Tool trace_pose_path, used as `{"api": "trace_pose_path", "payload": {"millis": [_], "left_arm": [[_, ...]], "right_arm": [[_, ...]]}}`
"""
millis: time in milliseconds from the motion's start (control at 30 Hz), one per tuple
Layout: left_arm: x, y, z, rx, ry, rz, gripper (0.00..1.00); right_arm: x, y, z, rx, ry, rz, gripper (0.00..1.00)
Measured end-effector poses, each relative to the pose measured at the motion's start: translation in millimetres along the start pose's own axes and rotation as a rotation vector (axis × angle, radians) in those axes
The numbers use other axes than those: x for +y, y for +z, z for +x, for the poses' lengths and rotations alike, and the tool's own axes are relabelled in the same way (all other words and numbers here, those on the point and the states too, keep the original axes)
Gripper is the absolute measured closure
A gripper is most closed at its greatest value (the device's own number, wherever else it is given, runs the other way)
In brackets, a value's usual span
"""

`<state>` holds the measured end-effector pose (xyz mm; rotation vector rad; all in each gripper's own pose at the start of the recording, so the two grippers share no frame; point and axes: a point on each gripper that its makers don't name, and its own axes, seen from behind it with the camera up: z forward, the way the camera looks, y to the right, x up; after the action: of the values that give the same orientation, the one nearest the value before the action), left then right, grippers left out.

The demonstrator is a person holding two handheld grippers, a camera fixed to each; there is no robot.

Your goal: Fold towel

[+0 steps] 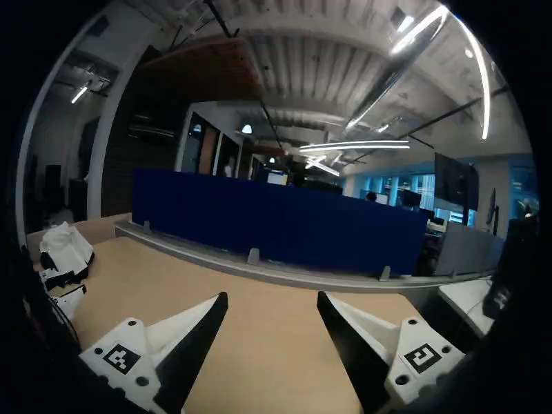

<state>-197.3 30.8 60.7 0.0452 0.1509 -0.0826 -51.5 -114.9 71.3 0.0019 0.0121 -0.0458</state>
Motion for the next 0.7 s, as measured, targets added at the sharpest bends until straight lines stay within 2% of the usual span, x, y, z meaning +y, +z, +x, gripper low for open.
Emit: {"api": "trace_pose_path", "payload": {"millis": [200,267,333,500,700], "left_arm": [[0.5,-0.1,-0.5,0.000,0.001,0.003,0.11],[0.5,0.3,-0.4,0.000,0.001,0.003,0.11],[0.5,0.9,-0.5,0.000,0.001,0.003,0.05],[0.6,2.2,-0.7,0.000,0.001,0.003,0.03],[0.7,2.9,-1.1,0.000,0.002,0.003,0.03]], "right_arm": [[8.9,-0.7,10.2,0.023,0.017,-0.013,0.00],[15.6,-2.6,16.0,0.037,0.026,-0.023,0.00],[24.4,-5.6,22.8,0.054,0.035,-0.036,0.00],[45.0,-12.7,35.3,0.084,0.061,-0.064,0.00],[60.8,-17.1,36.0,0.101,0.097,-0.069,0.00]]}}
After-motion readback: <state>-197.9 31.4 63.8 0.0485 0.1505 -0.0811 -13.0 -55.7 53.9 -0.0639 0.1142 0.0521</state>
